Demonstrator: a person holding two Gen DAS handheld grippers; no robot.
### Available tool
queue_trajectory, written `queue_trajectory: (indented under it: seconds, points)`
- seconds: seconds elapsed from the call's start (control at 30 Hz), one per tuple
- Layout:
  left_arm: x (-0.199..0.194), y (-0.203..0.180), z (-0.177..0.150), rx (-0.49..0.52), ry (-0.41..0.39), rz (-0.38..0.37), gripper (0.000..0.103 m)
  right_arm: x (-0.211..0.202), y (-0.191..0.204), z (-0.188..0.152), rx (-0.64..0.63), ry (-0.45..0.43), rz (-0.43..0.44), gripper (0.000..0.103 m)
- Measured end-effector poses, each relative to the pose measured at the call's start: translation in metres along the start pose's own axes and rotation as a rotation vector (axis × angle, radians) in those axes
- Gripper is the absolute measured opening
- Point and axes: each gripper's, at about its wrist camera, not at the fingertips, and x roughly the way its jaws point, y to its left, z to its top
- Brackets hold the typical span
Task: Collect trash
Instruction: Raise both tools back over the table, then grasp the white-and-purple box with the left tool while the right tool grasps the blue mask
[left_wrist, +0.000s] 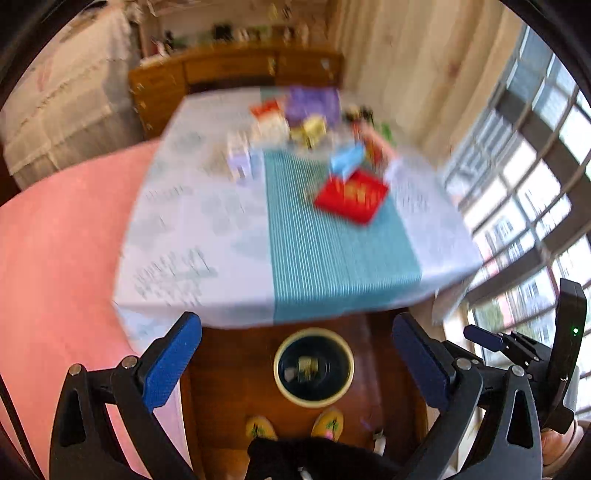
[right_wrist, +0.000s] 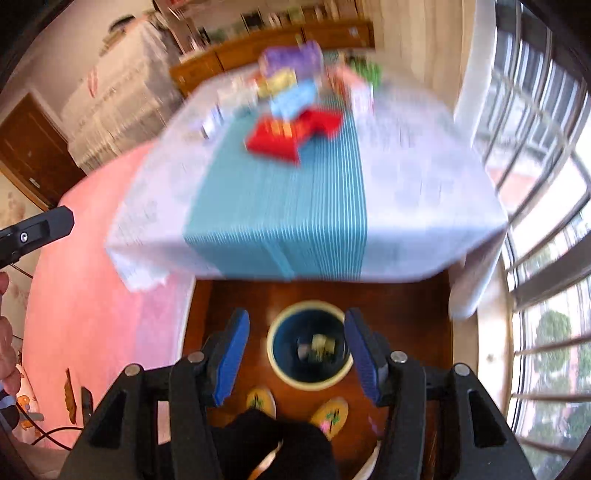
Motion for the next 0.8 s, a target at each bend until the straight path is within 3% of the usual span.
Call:
queue_trajectory:
  seconds: [0.23,0.4,0.67,0.8]
  points:
    - [-0.043,-0.001,0.045,-0.041,-0.122,0.054,0.102,-0.041,0.011,0.061,-0.082,-0.15,0.027,0.054]
    - [-0.047,0.005,0.066,-0.07,-0.143,0.076,0.102,-0.039,0.025,0.1,-0.101,-0.18,0.04,0.054]
    - [0.005,0.041,0.116,-0.091,-0.085,0.067,0.102,0.001,0.046,0.173,-0.08,-0.166,0.001,0.054]
    - [0.06,0.07,0.154,-0.093,0.005,0.028,0.1,0.036,0.047,0.209,-0.012,-0.127,-0.041,0.054]
